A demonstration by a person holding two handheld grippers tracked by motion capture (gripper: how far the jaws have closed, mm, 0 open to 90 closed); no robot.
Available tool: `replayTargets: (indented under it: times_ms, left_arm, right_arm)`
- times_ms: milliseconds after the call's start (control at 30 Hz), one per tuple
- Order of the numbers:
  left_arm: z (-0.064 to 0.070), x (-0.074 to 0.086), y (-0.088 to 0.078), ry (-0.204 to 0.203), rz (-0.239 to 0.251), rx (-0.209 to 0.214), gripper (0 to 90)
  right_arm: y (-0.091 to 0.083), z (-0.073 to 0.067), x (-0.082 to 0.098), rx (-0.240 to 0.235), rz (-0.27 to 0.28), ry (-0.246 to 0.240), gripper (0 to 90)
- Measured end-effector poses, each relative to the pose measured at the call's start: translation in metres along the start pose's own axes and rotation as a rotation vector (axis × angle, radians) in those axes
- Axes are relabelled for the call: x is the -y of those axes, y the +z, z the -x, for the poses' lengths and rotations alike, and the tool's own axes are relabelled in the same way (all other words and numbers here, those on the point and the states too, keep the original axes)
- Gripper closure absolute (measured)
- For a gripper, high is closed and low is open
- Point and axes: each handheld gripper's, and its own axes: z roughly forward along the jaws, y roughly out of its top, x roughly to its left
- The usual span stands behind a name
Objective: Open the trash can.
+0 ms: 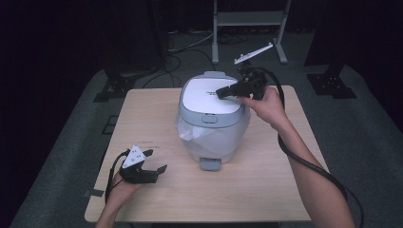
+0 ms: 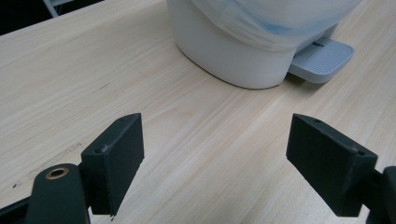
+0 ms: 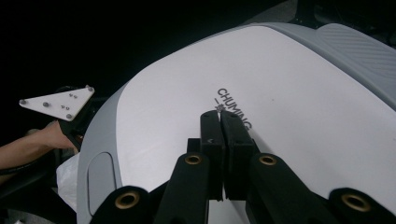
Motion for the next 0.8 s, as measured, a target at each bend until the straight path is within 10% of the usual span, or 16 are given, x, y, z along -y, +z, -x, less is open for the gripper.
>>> replayTargets:
  times_ms: [800]
  left_arm:
    - [0.001, 0.0, 0.001, 0.003, -0.006, 0.006, 18.0]
  right_arm:
    - [0.014, -0.046, 0.005, 0.016, -0.006, -0.133, 89.7]
